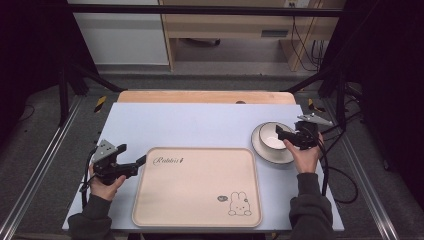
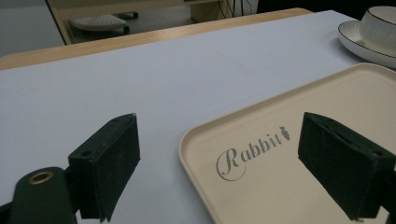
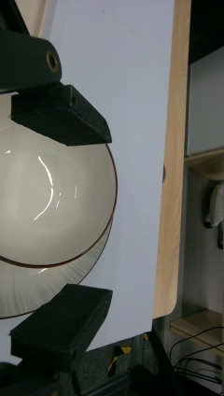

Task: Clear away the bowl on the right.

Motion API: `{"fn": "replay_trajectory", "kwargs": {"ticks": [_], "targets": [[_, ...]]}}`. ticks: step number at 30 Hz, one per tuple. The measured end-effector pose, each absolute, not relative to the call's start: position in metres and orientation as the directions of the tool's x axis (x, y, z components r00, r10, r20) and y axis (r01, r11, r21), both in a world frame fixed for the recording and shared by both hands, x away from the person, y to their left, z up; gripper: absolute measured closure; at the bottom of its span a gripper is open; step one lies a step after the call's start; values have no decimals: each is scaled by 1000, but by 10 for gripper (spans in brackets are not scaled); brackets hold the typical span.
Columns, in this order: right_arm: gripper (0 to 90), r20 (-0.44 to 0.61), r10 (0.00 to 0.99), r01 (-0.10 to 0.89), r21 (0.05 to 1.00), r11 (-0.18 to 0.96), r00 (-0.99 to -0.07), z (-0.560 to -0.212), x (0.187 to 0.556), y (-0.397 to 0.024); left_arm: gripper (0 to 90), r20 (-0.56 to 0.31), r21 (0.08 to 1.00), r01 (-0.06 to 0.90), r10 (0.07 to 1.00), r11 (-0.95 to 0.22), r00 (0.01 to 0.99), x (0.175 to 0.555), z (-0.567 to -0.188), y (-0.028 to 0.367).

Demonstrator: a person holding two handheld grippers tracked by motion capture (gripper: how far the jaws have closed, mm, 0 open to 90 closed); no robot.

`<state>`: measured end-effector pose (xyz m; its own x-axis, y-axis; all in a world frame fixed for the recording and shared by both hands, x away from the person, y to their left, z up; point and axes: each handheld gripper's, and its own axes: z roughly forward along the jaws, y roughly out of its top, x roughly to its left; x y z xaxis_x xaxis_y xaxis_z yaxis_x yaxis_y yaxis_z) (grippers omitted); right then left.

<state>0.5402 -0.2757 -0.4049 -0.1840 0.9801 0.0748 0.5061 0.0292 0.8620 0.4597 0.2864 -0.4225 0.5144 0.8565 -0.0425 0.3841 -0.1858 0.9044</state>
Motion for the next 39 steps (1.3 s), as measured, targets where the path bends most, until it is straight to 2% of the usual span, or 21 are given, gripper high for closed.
{"fn": "replay_trajectory", "kwargs": {"ticks": [7, 14, 35, 39], "targets": [[229, 60, 985, 543, 839, 39, -164, -413, 545, -276, 128, -43, 906, 381, 854, -185, 518, 459, -422, 286], [295, 62, 989, 587, 809, 31, -137, -417, 547, -282, 129, -39, 905, 381, 854, -191, 519, 459, -422, 285], [396, 54, 993, 672, 740, 30, -105, -428, 554, -288, 137, -36, 905, 379, 854, -192, 518, 459, -422, 285], [450, 54, 993, 687, 726, 32, -103, -431, 555, -287, 139, -37, 906, 379, 855, -190, 517, 459, -422, 286]]}}
